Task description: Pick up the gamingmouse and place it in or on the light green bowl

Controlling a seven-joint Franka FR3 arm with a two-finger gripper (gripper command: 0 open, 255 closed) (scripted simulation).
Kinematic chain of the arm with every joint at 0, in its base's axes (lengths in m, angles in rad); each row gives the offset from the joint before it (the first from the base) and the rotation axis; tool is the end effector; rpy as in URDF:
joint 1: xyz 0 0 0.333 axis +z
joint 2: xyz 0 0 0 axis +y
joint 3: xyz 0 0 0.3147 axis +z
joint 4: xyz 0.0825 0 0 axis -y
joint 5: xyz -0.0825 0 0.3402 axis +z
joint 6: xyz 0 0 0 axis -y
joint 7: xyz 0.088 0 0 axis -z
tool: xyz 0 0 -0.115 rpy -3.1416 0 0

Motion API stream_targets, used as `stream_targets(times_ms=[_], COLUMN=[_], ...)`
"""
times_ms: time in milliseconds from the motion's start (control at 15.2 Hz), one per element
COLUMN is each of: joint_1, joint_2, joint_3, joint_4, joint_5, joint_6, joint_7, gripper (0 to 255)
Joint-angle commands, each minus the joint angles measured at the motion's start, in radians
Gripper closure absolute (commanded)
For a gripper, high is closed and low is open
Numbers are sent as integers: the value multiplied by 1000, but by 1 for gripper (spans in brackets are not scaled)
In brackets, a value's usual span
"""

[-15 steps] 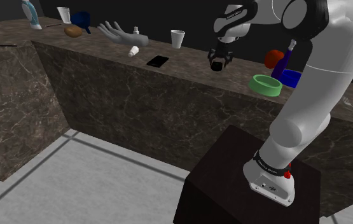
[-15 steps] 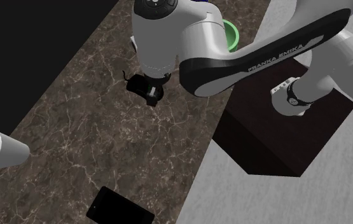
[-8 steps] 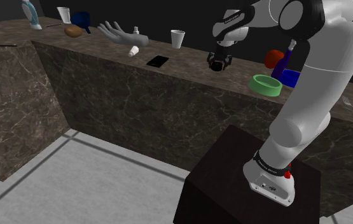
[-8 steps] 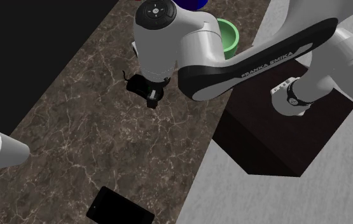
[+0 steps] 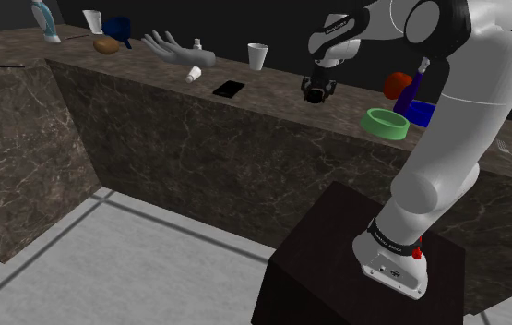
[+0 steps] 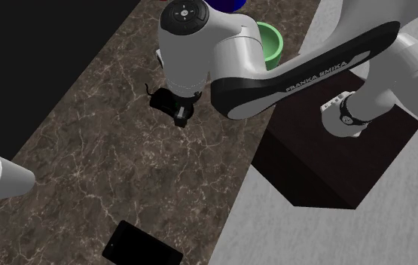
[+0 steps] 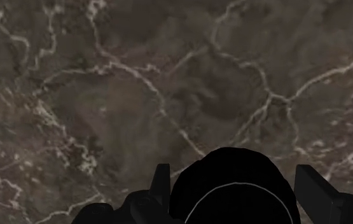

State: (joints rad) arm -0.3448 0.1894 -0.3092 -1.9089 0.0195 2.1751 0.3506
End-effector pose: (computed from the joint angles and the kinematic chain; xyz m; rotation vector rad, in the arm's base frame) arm 0.4591 -0.3405 0.4235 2.7029 -1.4895 0.1217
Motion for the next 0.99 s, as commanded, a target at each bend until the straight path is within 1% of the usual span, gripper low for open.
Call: stream_targets(times_ms=[0, 264, 924], joint_1=[0, 0, 3], joint_2=[1, 1, -41], joint_3=[0, 0, -3], joint_4=[0, 0, 85], joint_5=[0, 0, -15], joint_6=[0, 0, -125], joint_7=[0, 0, 6], gripper=[255, 255, 255])
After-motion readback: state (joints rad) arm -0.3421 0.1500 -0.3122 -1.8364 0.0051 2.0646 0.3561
